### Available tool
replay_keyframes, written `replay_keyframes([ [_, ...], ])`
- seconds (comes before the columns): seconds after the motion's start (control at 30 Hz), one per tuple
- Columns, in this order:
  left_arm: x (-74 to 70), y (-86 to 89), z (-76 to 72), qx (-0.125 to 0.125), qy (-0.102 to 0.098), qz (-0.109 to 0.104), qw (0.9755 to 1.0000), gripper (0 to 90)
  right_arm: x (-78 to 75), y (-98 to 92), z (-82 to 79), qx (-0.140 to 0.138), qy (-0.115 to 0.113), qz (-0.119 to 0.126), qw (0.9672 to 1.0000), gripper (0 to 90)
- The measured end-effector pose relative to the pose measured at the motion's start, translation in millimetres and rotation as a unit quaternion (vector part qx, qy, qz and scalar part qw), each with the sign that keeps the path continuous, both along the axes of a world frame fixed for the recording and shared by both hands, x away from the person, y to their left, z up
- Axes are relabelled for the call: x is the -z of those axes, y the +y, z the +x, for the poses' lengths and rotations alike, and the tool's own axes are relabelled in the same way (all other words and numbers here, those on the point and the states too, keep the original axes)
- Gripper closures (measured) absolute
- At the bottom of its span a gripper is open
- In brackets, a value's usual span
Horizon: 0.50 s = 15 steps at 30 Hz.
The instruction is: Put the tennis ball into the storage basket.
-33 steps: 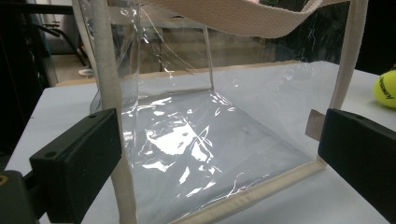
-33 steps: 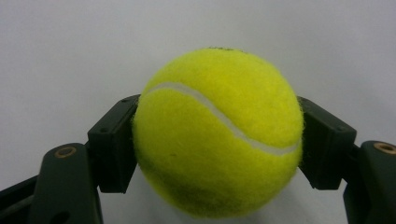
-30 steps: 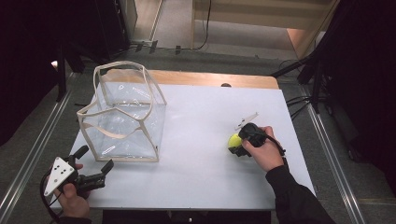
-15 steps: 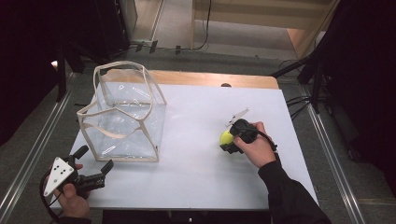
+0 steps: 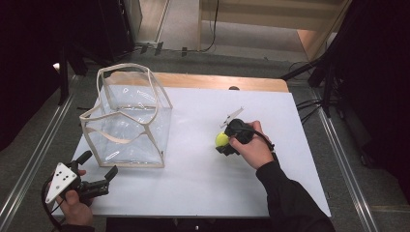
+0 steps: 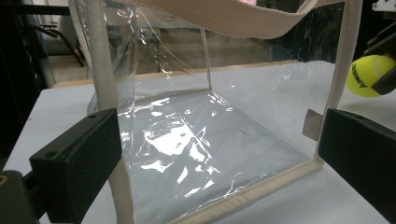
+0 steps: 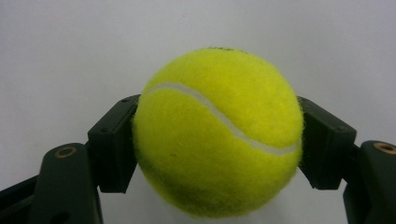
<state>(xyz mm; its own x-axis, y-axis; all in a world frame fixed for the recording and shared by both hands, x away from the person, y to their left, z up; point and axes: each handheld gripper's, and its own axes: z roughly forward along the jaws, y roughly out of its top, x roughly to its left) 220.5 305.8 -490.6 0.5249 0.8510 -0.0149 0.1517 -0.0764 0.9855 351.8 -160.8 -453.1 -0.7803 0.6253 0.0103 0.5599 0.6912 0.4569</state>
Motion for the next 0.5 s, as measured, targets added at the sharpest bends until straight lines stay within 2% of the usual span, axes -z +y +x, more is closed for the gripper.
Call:
replay_keyframes([
  [0.37,0.0,-0.1,0.0,0.002,0.001,0.0,1.0,0.0,-5.2,23.5,5.5,-0.021,-0.003,-0.001,0.9998,23.5],
  [0.5,0.0,-0.2,0.0,0.003,0.001,-0.001,1.0,0.0,-6.1,31.2,6.9,-0.021,-0.001,0.004,0.9998,23.5],
])
